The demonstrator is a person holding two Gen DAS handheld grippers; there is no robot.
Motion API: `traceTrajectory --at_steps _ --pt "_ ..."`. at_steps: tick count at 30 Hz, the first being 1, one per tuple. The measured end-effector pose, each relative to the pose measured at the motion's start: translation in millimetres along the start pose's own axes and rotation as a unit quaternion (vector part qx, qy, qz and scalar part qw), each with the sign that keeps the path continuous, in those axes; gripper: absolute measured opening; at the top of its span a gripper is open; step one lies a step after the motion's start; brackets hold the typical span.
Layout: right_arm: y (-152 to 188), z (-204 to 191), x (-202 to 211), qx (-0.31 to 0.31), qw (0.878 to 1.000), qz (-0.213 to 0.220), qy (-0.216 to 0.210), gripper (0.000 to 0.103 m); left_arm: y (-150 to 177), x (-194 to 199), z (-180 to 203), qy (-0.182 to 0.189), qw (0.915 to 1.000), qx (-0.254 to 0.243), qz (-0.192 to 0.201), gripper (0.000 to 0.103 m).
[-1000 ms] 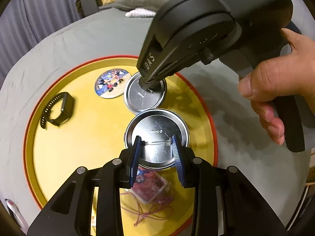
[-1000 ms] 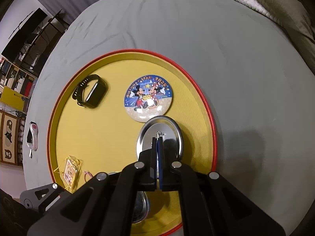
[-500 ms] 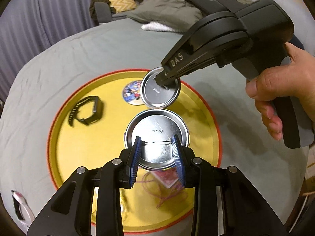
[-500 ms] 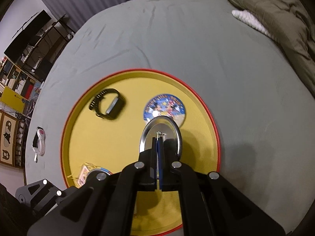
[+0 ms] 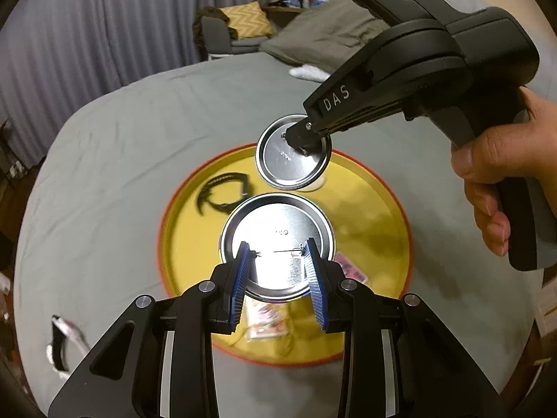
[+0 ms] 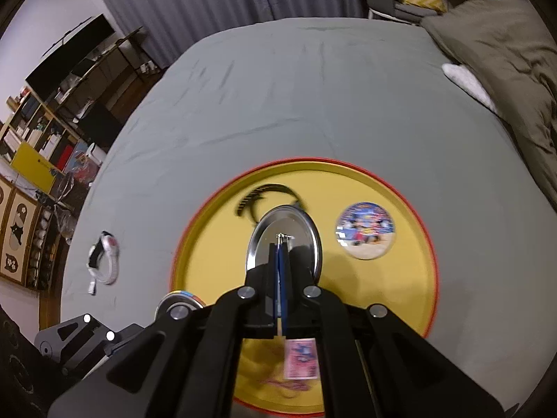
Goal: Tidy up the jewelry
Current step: 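Lift both silver badges out of the tray and carry them onto the bedspread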
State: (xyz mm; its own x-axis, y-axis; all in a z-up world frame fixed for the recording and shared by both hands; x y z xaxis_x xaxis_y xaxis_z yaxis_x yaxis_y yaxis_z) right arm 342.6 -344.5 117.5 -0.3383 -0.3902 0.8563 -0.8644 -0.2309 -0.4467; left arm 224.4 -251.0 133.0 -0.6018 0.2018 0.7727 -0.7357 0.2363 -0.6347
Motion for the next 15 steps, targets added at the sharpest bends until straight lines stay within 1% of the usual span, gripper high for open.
traceTrajectory --at_steps 6,9,11,15 --pt "-1 -54 -4 0.022 1.000 -0.001 -0.009 0.002 18 34 -40 -0.022 0.9995 0.020 0.009 0.030" --pt "-1 -87 -9 0.037 0.999 -0.004 -0.017 0.002 30 51 -62 -0.036 0.9987 0.034 0.011 0.030" --pt "1 -103 -14 0.045 0.999 -0.007 -0.023 0.002 40 61 -78 -0.047 0.9978 0.046 0.011 0.030" --pt "7 -149 -27 0.067 0.997 -0.018 -0.036 0.002 67 81 -110 -0.072 0.9947 0.073 0.006 0.030"
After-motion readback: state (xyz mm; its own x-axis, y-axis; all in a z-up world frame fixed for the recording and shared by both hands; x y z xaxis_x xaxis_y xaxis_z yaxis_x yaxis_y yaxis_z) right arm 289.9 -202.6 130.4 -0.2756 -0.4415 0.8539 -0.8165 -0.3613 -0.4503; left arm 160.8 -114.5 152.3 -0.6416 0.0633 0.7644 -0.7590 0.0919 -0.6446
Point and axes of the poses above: each gripper's, at about its wrist camera, not at the fingertips, and x roughly against the way its jaws point, z to its right, y to its underside, the point moved 2 cm from there along -x, roughly the way its jaws point, and after that the axes turned 1 degree about -y, right-handed, at the moved point
